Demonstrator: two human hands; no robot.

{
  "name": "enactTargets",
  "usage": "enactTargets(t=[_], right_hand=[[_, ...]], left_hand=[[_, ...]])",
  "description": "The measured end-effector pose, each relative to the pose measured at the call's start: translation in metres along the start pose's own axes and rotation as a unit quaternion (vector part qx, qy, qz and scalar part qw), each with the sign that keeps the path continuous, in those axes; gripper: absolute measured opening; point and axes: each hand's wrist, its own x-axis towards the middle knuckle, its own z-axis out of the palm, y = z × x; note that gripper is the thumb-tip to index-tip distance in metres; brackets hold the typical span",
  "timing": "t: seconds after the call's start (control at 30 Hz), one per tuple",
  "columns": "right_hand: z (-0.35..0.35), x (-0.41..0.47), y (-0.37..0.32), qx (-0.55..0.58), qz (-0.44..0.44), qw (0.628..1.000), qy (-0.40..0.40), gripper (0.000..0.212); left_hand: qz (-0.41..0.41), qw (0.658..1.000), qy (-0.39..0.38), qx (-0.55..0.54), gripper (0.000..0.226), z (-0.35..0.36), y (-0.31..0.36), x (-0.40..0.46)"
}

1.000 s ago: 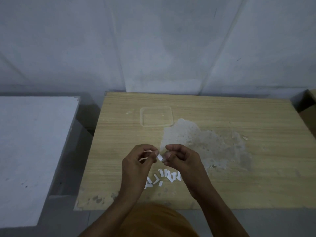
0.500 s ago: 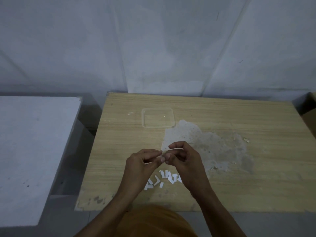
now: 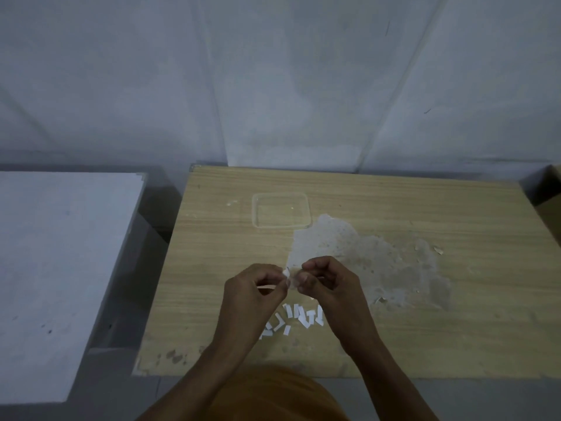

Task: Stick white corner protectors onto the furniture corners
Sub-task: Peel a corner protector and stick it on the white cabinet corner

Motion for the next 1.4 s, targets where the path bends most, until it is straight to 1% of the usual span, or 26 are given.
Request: enactTargets(t=[0.07,0.17,0.3,0.47,0.57,0.67,0.8,0.93,1.03,1.2,1.3,1.4], right_hand=[[0.002,-0.001,0.003,0.005,0.001,1.0,0.006,0.012],[0.005,-0.002,0.009,-0.029,-0.007,0.999,0.029,0.014],[0.0,0.002,0.013,-0.05,-0.021,0.997,0.059,0.017],[-0.01,0.004,0.024,-0.044,-0.006,0.999,0.027,0.015],[-0.018,0.005,0.039,-0.053,0.028,0.998,0.017,0.012],[-0.026,0.0,0.06,-0.032,0.076,0.996,0.039,0.011],[-0.037,-0.015,0.087,0.038,0.147,0.986,0.071,0.01],[-0.043,-0.025,0.105,0.074,0.183,0.976,0.094,0.01],[-0.044,-0.023,0.11,0.096,0.196,0.97,0.106,0.009],[-0.041,-0.011,0.112,0.115,0.198,0.966,0.118,0.008],[-0.04,-0.008,0.112,0.118,0.197,0.967,0.111,0.008],[-0.033,-0.005,0.109,0.127,0.207,0.967,0.079,0.007]], left_hand=[[0.04,0.999,0.008,0.026,0.017,0.002,-0.001,-0.001],[0.048,0.998,0.002,0.043,0.017,0.003,-0.004,-0.002],[0.006,0.999,-0.036,0.007,0.018,-0.002,-0.009,0.002],[-0.031,0.996,-0.077,-0.036,0.018,-0.008,-0.022,0.006],[-0.053,0.994,-0.085,-0.049,0.023,-0.008,-0.04,0.003],[-0.084,0.992,-0.099,0.008,0.018,-0.002,-0.066,-0.001],[-0.147,0.977,-0.134,0.077,0.016,0.017,-0.104,-0.009],[-0.172,0.968,-0.157,0.093,0.031,0.041,-0.122,-0.002],[-0.163,0.969,-0.172,0.069,0.035,0.059,-0.125,0.007],[-0.14,0.97,-0.184,0.072,0.021,0.073,-0.124,0.015],[-0.135,0.969,-0.191,0.075,0.03,0.065,-0.12,0.014],[-0.109,0.968,-0.222,0.042,0.042,0.048,-0.112,0.005]])
